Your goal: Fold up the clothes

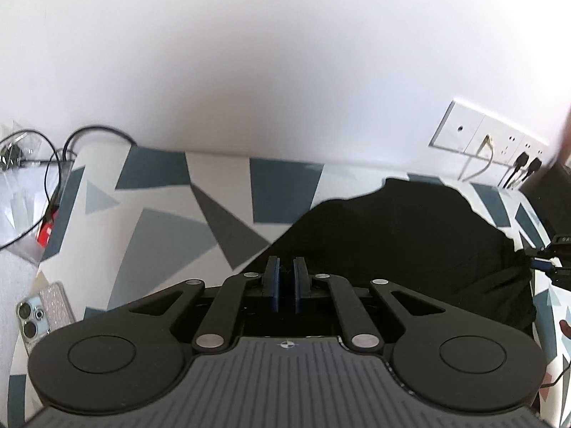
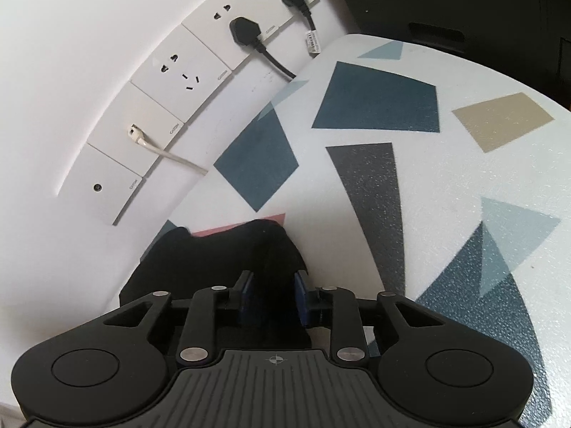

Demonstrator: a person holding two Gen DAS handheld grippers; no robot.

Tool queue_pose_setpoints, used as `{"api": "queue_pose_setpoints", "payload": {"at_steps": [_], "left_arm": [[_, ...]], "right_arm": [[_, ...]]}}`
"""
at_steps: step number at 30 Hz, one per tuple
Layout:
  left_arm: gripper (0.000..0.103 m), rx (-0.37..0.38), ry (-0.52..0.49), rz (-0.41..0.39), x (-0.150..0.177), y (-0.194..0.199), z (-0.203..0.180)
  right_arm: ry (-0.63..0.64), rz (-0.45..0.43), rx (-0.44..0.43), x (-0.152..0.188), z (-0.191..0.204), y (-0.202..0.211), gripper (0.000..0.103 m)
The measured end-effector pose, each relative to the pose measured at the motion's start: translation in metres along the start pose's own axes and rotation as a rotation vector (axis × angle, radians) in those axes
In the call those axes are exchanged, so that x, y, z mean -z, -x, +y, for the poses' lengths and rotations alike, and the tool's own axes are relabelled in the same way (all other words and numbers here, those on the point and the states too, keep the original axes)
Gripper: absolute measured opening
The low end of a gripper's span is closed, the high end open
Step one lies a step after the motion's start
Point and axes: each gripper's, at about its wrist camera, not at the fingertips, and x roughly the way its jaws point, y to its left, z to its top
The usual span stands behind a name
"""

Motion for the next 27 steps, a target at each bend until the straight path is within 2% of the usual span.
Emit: {"api": "queue_pose_setpoints", "payload": {"at_steps": [3,5,10,15,19,20,21,23,25,27], "left_arm": [[0.008,-0.003,-0.015,-0.031,-0.003,0.006,-0.006],[0.008,0.000,-0.019,-0.043,-0.004,0.010,-0.008],[0.008,-0.028,-0.020,-0.093,-0.010,0.015,-0.005],[0.008,-0.074,0.022,-0.081,-0.015,-0.017,0.012],[0.008,-0.128,-0.007,-0.065,-0.015,-0.052,0.019],[0.012,-0.147,-0.019,-0.035,-0.016,-0.063,0.019],[0.019,-0.166,-0.027,-0.007,-0.016,-0.073,0.020],[0.024,-0.195,-0.027,0.040,-0.014,-0.081,0.020],[0.030,-0.150,-0.029,0.042,-0.007,-0.073,0.017],[0.043,-0.118,-0.048,0.056,0.005,-0.063,0.011]], "right_arm": [[0.038,0.003,0.011,-0.001,0.005,-0.005,0.014],[0.054,0.000,0.020,-0.002,0.008,-0.005,0.005],[0.020,-0.104,-0.024,-0.008,0.010,0.012,0.003],[-0.071,-0.147,-0.059,-0.021,0.006,0.002,0.003],[-0.014,-0.150,-0.027,-0.021,0.016,-0.024,0.003],[0.002,-0.143,-0.018,-0.022,0.018,-0.030,0.003],[0.026,-0.137,-0.004,-0.022,0.021,-0.035,0.006],[0.081,-0.138,0.019,-0.018,0.025,-0.031,0.025],[0.141,-0.144,0.029,-0.012,0.028,-0.021,0.034],[0.214,-0.156,0.032,-0.001,0.024,-0.002,0.035]]}}
